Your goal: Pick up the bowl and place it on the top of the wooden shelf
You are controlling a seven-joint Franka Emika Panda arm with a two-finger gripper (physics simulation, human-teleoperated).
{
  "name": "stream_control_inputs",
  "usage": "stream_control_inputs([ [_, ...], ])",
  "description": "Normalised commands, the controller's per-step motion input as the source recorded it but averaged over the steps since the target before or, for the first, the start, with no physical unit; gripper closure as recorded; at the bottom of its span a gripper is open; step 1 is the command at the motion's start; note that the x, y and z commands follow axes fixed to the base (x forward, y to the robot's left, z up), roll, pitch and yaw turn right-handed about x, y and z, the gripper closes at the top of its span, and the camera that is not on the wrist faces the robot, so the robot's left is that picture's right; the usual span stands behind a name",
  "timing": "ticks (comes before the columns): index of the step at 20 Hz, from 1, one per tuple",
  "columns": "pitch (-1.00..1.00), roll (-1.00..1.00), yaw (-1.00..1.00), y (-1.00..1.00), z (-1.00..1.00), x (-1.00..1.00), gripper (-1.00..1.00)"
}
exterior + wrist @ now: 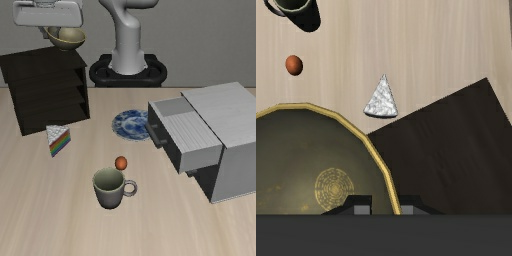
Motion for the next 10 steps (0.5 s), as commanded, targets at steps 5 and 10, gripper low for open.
stream_control_inputs([
  [5, 0.00, 0.00, 0.00, -0.60, 0.00, -0.40, 1.00],
  [10, 0.00, 0.00, 0.00, 0.00, -0.60, 0.00, -1.00],
])
